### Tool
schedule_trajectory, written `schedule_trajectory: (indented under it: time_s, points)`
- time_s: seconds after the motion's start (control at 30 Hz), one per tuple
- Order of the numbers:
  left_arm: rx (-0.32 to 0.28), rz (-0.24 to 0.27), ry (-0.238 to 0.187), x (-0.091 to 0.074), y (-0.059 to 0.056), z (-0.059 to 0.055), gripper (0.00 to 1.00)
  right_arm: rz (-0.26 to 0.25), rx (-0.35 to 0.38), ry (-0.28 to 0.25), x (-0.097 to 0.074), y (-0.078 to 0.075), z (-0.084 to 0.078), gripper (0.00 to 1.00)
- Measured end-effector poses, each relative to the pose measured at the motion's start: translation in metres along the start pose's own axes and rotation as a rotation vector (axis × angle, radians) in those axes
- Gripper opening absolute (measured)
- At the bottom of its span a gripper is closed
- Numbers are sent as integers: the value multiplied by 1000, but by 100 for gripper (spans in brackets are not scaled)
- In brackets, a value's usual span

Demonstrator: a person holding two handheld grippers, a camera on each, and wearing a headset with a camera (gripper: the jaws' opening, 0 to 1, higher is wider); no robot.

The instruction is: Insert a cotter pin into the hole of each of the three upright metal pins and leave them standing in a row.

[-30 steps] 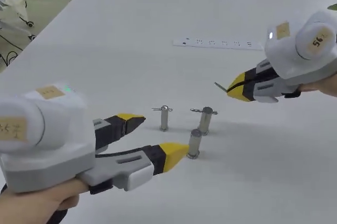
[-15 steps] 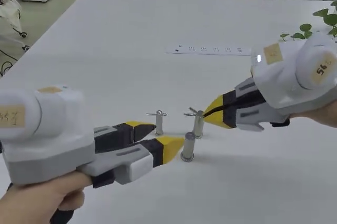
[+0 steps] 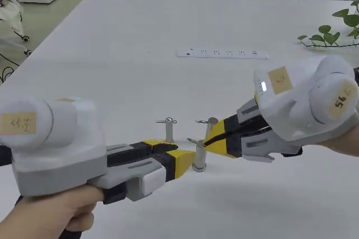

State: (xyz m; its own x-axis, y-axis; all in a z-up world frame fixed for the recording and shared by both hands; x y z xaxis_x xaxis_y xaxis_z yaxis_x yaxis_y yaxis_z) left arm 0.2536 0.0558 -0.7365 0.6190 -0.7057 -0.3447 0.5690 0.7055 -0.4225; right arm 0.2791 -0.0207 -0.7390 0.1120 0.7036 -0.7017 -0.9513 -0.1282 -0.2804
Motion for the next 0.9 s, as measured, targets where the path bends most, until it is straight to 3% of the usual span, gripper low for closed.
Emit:
schedule_trajectory:
  time_s: [0.23, 0.9]
  points:
    - [-52, -14, 14, 1, -3, -2, 13, 26, -61, -2, 3, 11, 7, 2]
    - [-193, -32, 32, 0, -8, -9, 2, 23, -178, 21, 2, 21, 14, 2]
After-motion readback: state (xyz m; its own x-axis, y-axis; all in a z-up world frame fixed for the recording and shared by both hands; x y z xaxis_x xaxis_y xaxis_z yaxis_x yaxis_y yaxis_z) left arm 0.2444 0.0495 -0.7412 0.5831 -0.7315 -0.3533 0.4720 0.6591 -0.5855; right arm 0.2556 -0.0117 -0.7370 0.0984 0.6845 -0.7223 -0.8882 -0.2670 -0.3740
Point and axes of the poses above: the centre of the closed fingertips' face, and the gripper's own axes: x roughly forward along the fingers, y roughly to its left, z roughly out of its top, the point moved 4 cm from there along -x, roughly backward along the fingers, and after that the axes turned 2 degrees about z, right-handed, at the moved point
